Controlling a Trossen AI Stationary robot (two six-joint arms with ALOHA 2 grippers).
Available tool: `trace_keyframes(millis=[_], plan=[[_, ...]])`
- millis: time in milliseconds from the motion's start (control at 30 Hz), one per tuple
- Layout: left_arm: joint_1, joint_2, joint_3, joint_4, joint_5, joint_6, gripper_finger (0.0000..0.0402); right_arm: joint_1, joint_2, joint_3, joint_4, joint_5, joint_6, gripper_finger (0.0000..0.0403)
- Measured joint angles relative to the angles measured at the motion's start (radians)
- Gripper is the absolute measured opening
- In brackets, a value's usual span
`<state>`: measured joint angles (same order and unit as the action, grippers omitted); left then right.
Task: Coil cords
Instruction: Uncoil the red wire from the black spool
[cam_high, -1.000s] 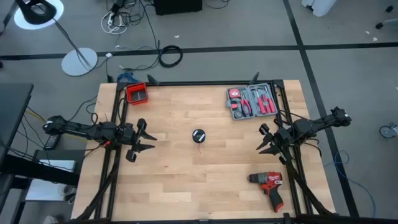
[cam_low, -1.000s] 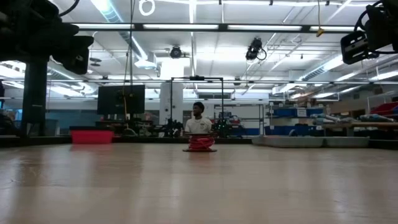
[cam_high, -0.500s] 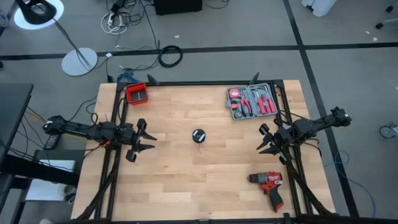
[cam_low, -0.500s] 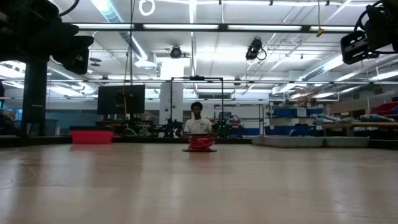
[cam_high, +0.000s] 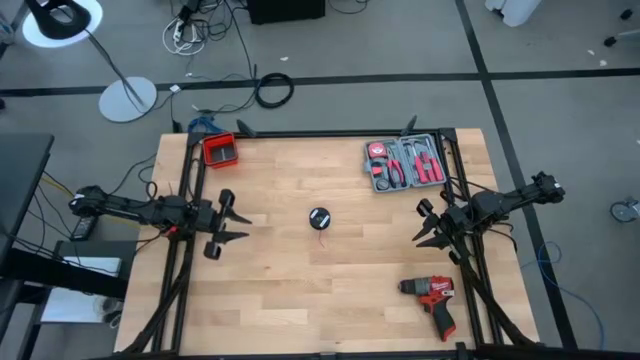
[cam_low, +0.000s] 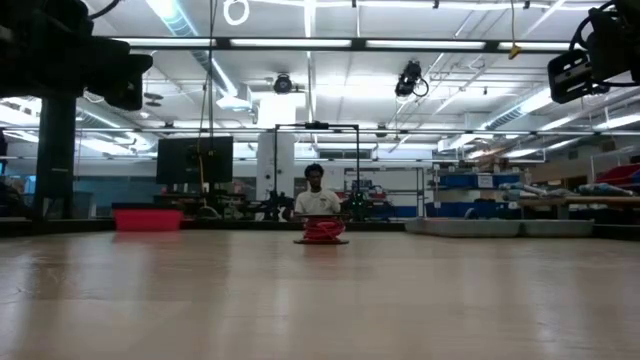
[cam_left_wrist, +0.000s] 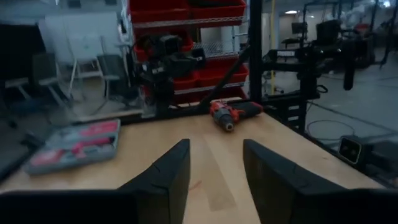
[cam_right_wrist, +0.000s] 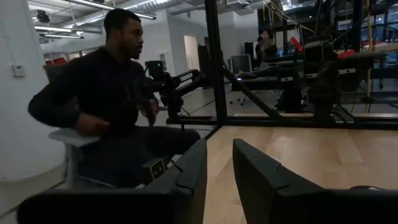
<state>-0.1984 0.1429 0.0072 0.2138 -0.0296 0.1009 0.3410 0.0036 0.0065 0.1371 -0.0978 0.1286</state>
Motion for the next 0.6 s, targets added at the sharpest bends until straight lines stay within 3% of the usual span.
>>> trace_keyframes(millis=[600], plan=[[0.000,0.000,0.000,0.005,0.000,0.026,0.0152,0.000,0.000,0.000,0.000,0.000,0.000,0.0079]])
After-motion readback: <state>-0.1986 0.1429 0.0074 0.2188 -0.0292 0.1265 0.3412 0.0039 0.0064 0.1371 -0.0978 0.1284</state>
